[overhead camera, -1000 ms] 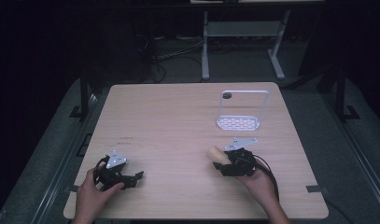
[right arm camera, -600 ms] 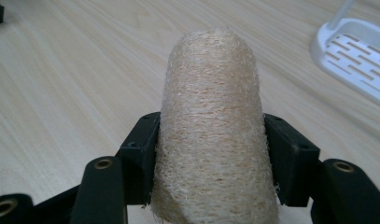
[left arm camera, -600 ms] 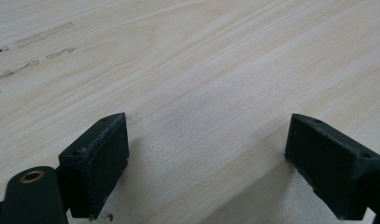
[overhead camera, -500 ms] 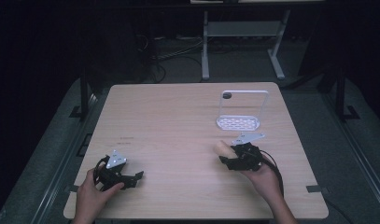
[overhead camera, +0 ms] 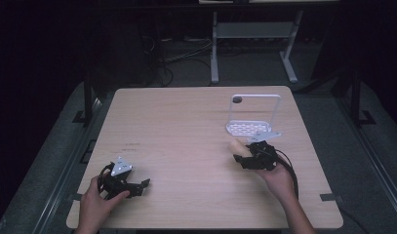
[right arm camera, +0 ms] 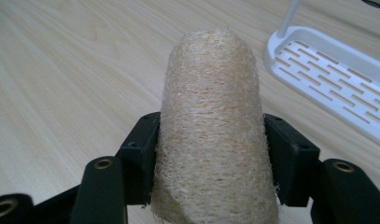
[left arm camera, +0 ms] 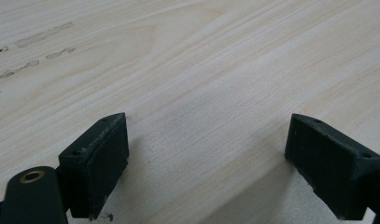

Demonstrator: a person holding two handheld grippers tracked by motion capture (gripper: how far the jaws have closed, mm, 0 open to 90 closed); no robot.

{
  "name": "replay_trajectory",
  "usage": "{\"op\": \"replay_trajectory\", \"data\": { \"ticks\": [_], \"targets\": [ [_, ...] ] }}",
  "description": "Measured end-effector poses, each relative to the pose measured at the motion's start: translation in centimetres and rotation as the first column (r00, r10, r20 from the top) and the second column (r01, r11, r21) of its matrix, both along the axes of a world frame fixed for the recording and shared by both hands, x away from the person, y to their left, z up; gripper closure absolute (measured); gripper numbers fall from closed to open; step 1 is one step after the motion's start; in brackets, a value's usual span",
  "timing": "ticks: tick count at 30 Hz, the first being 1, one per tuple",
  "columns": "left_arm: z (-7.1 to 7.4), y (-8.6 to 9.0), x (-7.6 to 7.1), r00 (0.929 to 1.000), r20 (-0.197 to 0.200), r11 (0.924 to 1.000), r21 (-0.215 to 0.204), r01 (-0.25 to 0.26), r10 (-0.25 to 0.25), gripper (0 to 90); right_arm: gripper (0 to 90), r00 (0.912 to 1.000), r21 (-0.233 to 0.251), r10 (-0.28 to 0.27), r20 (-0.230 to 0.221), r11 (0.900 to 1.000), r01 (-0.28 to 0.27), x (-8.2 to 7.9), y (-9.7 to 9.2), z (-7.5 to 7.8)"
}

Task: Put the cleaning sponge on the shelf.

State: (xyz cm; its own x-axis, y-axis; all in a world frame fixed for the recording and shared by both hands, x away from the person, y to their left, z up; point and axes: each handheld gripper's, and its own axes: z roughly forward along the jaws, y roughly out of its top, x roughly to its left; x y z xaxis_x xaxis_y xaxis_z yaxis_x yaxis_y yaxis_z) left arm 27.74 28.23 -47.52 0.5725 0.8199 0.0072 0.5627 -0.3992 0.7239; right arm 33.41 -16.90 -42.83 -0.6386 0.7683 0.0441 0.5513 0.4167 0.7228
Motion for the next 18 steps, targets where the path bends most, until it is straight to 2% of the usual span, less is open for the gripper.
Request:
{"op": "replay_trajectory", "data": {
  "ticks": [18],
  "targets": [
    [0.0, 0.0, 0.0, 1.0000, 0.001, 1.0000, -0.001, -0.001, 0.001, 12.9, 41.6, 0.9987, -0.013, -0.050, 0.006, 0.9986, 0.051, 2.4, -0.7, 0.2]
  ]
}}
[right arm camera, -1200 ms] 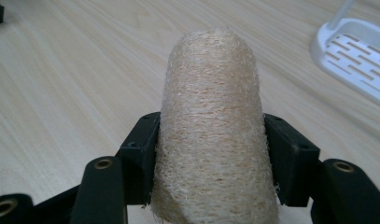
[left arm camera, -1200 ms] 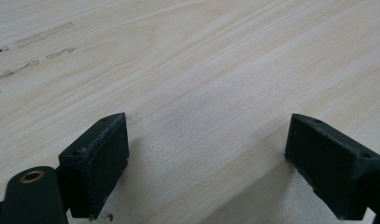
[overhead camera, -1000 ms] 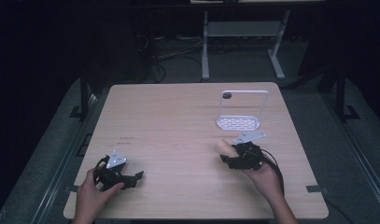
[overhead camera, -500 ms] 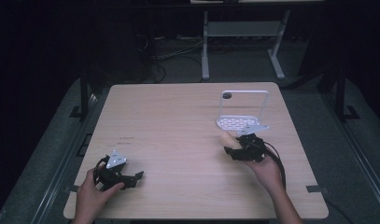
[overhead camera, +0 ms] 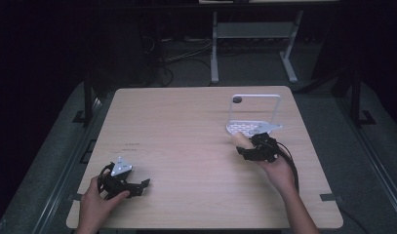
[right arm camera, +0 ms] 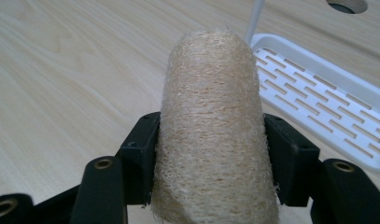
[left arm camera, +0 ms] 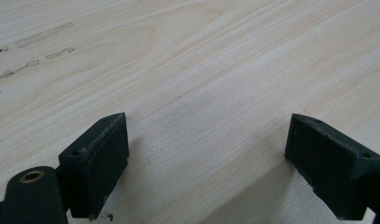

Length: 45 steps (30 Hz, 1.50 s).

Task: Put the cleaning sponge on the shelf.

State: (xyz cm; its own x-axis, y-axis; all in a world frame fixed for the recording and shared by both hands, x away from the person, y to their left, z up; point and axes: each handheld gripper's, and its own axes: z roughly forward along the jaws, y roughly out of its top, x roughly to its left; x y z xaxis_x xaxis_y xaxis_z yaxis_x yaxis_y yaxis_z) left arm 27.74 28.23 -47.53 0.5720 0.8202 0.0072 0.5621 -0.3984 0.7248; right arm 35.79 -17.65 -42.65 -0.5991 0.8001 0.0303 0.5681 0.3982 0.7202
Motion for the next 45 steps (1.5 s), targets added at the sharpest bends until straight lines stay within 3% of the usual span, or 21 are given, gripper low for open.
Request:
{"op": "replay_trajectory", "data": {
  "ticks": [31, 45],
  "targets": [
    [0.0, 0.0, 0.0, 1.0000, -0.003, 1.0000, 0.000, 0.000, 0.000, 13.0, 41.6, 0.9949, -0.020, -0.100, -0.014, 0.9948, 0.099, 5.5, -0.8, -0.6],
    [0.0, 0.0, 0.0, 1.0000, -0.003, 1.0000, 0.000, 0.000, 0.000, 13.0, 41.5, 0.9886, -0.050, -0.138, -0.061, 0.9896, 0.135, 8.2, -1.1, -1.7]
  ]
}}
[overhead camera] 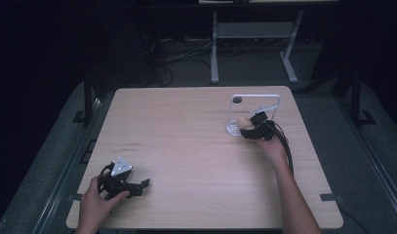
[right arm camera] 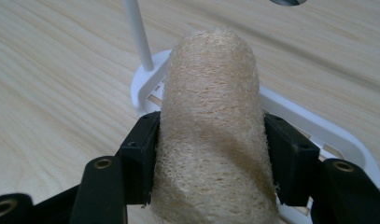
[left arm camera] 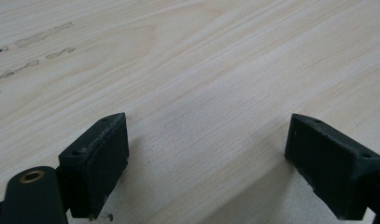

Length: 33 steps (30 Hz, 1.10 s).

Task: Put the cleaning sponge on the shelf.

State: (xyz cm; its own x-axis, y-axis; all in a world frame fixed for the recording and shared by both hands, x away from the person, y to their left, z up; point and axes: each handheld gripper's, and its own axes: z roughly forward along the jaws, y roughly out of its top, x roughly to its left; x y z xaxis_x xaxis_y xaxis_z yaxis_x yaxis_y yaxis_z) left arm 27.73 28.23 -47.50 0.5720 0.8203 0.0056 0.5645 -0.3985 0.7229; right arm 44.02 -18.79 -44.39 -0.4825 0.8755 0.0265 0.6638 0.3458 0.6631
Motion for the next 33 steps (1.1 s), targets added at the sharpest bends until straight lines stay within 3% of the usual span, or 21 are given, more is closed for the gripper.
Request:
{"op": "replay_trajectory", "data": {
  "ticks": [17, 22, 33],
  "targets": [
    [0.0, 0.0, 0.0, 1.0000, 0.000, 1.0000, 0.000, 0.000, 0.000, 12.9, 40.6, 0.9995, -0.028, -0.007, -0.031, 0.9996, 0.006, 0.9, 0.2, -1.1],
    [0.0, 0.0, 0.0, 1.0000, 0.000, 1.0000, 0.000, 0.000, 0.000, 12.9, 36.4, 0.9996, -0.031, -0.007, -0.028, 0.9995, 0.006, 0.9, 0.2, -1.1],
    [0.0, 0.0, 0.0, 1.0000, 0.000, 1.0000, 0.000, 0.000, 0.000, 13.0, 34.4, 0.9992, 0.009, -0.028, 0.027, 0.9996, 0.028, -0.9, -0.9, 1.7]
  ]
}}
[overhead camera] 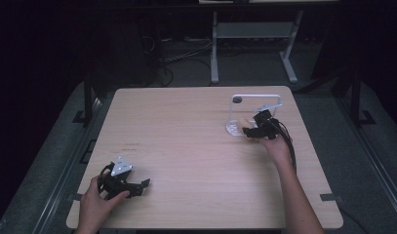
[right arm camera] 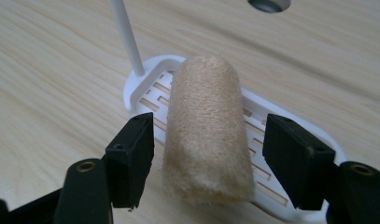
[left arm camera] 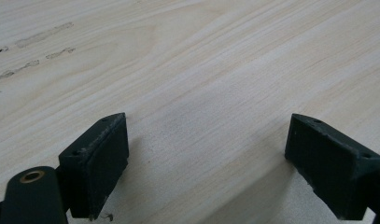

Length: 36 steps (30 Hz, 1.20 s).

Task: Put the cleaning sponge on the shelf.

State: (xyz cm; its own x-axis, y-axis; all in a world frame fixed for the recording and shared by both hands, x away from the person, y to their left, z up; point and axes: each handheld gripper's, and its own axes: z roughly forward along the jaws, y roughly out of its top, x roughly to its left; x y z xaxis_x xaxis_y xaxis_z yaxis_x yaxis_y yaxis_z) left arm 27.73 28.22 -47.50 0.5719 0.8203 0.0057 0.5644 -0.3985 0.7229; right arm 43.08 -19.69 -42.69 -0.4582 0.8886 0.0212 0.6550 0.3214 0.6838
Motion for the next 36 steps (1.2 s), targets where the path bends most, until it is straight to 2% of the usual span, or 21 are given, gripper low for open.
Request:
{"op": "replay_trajectory", "data": {
  "ticks": [1, 4, 5, 7, 9, 10, 11, 12, 13, 16, 22, 28, 33, 36],
  "targets": [
    [0.0, 0.0, 0.0, 1.0000, 0.000, 1.0000, 0.000, 0.000, 0.000, 13.0, 34.4, 1.0000, 0.000, 0.000, 0.000, 1.0000, 0.000, 0.0, 0.0, 0.0],
    [0.0, 0.0, 0.0, 1.0000, 0.000, 1.0000, 0.000, 0.000, 0.000, 12.9, 44.3, 0.9999, 0.015, 0.001, 0.015, 0.9999, -0.001, -1.2, -0.5, 0.9],
    [0.0, 0.0, 0.0, 1.0000, 0.000, 1.0000, 0.000, 0.000, 0.000, 12.9, 44.3, 0.9999, 0.015, 0.001, 0.015, 0.9999, -0.001, -1.2, -0.5, 0.9],
    [0.0, 0.0, 0.0, 1.0000, 0.000, 1.0000, 0.000, 0.000, 0.000, 13.0, 48.9, 0.9998, 0.034, -0.001, 0.019, 0.9994, 0.000, -1.9, -0.6, 1.2],
    [0.0, 0.0, 0.0, 1.0000, 0.001, 1.0000, 0.000, -0.001, 0.001, 12.9, 54.9, 0.9996, 0.033, 0.002, 0.026, 0.9994, -0.003, -2.6, -0.7, 1.4],
    [0.0, 0.0, 0.0, 1.0000, 0.000, 1.0000, 0.000, 0.000, 0.000, 12.9, 64.4, 0.9994, 0.031, 0.011, 0.031, 0.9994, -0.012, -3.2, -0.7, 1.4],
    [0.0, 0.0, 0.0, 1.0000, 0.000, 1.0000, 0.000, 0.000, 0.000, 13.0, 64.4, 0.9994, 0.031, 0.011, 0.031, 0.9994, -0.012, -3.2, -0.7, 1.4],
    [0.0, 0.0, 0.0, 1.0000, 0.000, 1.0000, 0.000, 0.000, 0.000, 13.0, 74.5, 0.9993, 0.028, 0.020, 0.032, 0.9994, -0.021, -3.8, -0.6, 1.3],
    [0.0, 0.0, 0.0, 1.0000, 0.000, 1.0000, 0.000, 0.000, 0.000, 13.0, 74.5, 0.9993, 0.028, 0.020, 0.032, 0.9994, -0.021, -3.8, -0.6, 1.3],
    [0.0, 0.0, 0.0, 1.0000, 0.002, 1.0000, -0.001, 0.000, 0.000, 12.9, 89.6, 0.9989, 0.040, 0.041, 0.022, 0.9983, -0.042, -4.5, -0.3, 1.0],
    [0.0, 0.0, 0.0, 1.0000, 0.002, 1.0000, 0.001, 0.001, -0.001, 13.0, 89.8, 0.9984, 0.047, 0.057, 0.001, 0.9972, -0.057, -4.5, 0.3, -0.4],
    [0.0, 0.0, 0.0, 1.0000, 0.002, 1.0000, 0.001, 0.001, -0.001, 12.9, 89.7, 0.9964, 0.028, 0.082, -0.023, 0.9963, -0.081, -3.6, 1.2, -2.0],
    [0.0, 0.0, 0.0, 1.0000, 0.003, 1.0000, 0.000, 0.000, 0.000, 12.9, 89.6, 0.9961, 0.008, 0.082, -0.031, 0.9966, -0.082, -3.2, 1.6, -2.6],
    [0.0, 0.0, 0.0, 1.0000, 0.002, 1.0000, 0.000, 0.001, -0.001, 12.9, 89.6, 0.9976, 0.010, 0.061, -0.034, 0.9981, -0.060, -2.8, 1.2, -2.9]
  ]
}}
